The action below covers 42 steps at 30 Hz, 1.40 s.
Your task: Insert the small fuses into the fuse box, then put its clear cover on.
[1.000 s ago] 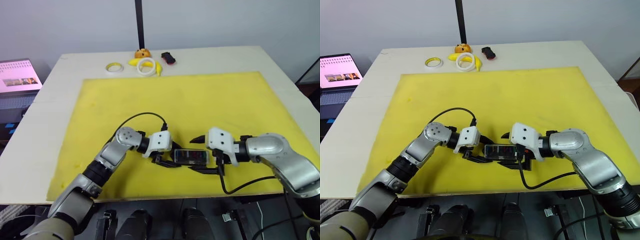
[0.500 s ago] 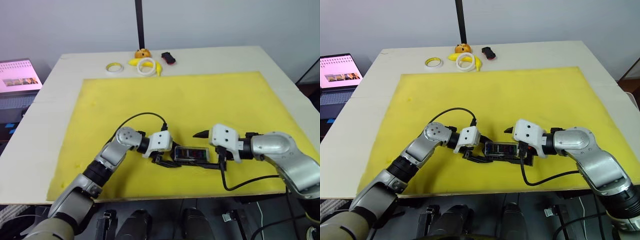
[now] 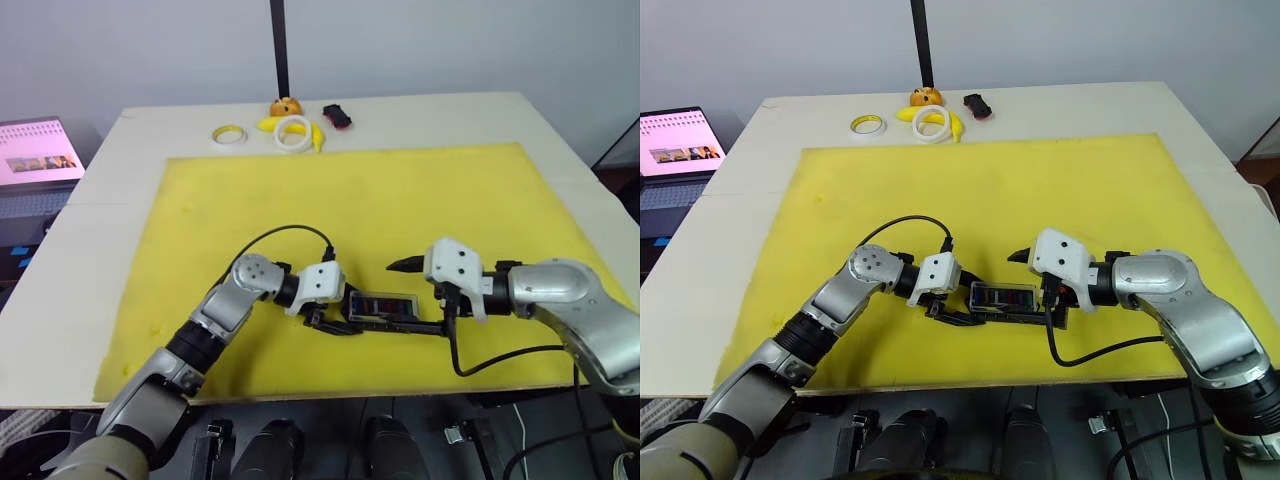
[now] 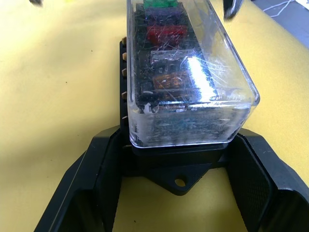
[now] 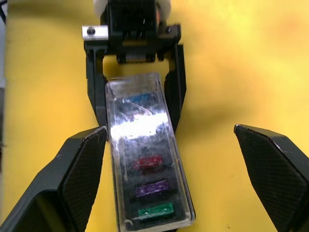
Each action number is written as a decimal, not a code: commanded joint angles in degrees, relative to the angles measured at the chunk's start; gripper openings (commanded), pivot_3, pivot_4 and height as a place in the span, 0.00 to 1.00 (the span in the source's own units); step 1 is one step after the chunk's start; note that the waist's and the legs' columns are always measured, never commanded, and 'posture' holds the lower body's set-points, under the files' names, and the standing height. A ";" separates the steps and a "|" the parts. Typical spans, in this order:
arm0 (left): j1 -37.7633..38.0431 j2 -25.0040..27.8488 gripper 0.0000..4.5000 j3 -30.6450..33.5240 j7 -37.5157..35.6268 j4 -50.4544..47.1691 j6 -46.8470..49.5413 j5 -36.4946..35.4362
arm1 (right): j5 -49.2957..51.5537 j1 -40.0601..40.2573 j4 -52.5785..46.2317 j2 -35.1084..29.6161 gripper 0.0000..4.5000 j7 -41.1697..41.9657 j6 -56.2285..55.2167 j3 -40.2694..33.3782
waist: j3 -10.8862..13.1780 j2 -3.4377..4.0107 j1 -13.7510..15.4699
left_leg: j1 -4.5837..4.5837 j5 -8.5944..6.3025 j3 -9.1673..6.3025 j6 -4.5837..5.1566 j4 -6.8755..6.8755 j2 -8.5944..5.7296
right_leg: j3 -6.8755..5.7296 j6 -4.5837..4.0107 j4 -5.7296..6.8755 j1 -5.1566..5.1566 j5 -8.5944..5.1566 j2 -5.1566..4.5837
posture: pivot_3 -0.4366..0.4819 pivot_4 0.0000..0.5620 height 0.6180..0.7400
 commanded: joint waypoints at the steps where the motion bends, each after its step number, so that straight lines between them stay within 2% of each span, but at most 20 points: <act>1: 0.26 0.08 0.57 -0.37 0.16 0.72 0.33 2.12 | 3.33 0.58 -3.41 1.00 0.99 0.08 -0.07 -2.92 | 0.00 0.00 -0.02 | 0.00 0.00 0.00 0.00 0.00 0.00 | 0.00 0.00 0.00 0.00 0.00 0.00 | 0.48 0.27 1.00; 5: 0.43 0.02 0.57 -0.31 0.22 0.60 0.40 2.03 | 6.46 1.97 -5.41 2.05 0.99 -0.45 0.38 -4.81 | 0.00 0.00 0.02 | 0.00 0.00 0.00 0.00 0.00 0.00 | 0.00 0.00 0.00 0.01 0.00 0.00 | 0.48 0.27 1.00; 6: 0.52 0.03 0.57 -0.30 0.23 0.54 0.39 2.02 | 6.82 2.55 -5.94 2.24 0.87 -0.66 0.35 -4.98 | 0.00 0.00 0.02 | 0.00 0.00 -0.01 0.00 0.00 0.00 | 0.00 0.00 0.00 0.01 0.00 0.00 | 0.48 0.27 1.00; 7: 0.60 0.05 0.57 -0.29 0.23 0.47 0.41 2.00 | 6.87 3.07 -6.36 2.36 0.81 -0.96 0.25 -4.95 | 0.00 0.00 0.02 | 0.00 0.00 -0.01 0.00 0.00 0.00 | 0.00 0.00 0.00 0.01 0.00 0.00 | 0.48 0.27 1.00; 9: 0.72 0.11 0.57 -0.32 0.18 0.35 0.39 2.00 | 5.56 4.16 -6.83 2.79 0.61 -2.00 -0.74 -3.93 | 0.00 0.00 0.01 | 0.00 0.00 -0.01 0.00 0.00 0.00 | 0.00 0.00 0.00 0.01 0.00 0.00 | 0.48 0.27 1.00; 17: 0.62 0.07 0.57 -0.32 0.16 0.23 0.55 2.04 | 3.16 5.50 -5.77 4.64 0.61 -4.07 -2.82 -1.71 | 0.00 0.00 -0.01 | 0.00 0.00 -0.01 0.00 0.01 -0.01 | 0.00 0.00 0.01 0.01 0.00 0.00 | 0.48 0.27 1.00; 20: 0.62 0.11 0.57 -0.30 0.20 0.26 0.52 2.09 | 3.11 5.52 -5.27 4.75 0.41 -4.05 -3.21 -1.57 | 0.00 0.00 -0.01 | 0.01 0.00 -0.01 0.00 0.01 -0.01 | -0.01 0.00 0.01 0.01 0.00 0.00 | 0.48 0.27 1.00; 21: 0.62 0.11 0.57 -0.30 0.20 0.25 0.55 2.08 | 3.25 5.46 -5.20 4.82 0.31 -4.13 -3.15 -1.58 | 0.00 0.00 -0.02 | 0.01 0.00 -0.01 0.00 0.01 -0.01 | -0.01 0.00 0.01 0.01 0.00 0.00 | 0.48 0.27 1.00; 31: 0.68 0.16 0.57 -0.29 0.19 -0.12 0.82 2.01 | 1.41 5.56 -3.77 4.36 0.31 -4.17 -3.35 -0.22 | 0.00 0.00 -0.01 | 0.01 0.00 -0.02 0.00 0.01 -0.01 | -0.01 0.00 0.01 0.01 0.00 0.00 | 0.48 0.27 1.00; 42: 0.78 0.17 0.57 -0.60 -0.03 -0.35 -0.26 2.46 | 0.47 2.84 0.12 3.83 0.31 -5.11 4.69 3.07 | -0.01 -0.01 -0.06 | 0.03 0.00 -0.02 0.00 0.01 0.00 | -0.01 0.00 0.01 0.04 0.00 0.01 | 0.48 0.27 1.00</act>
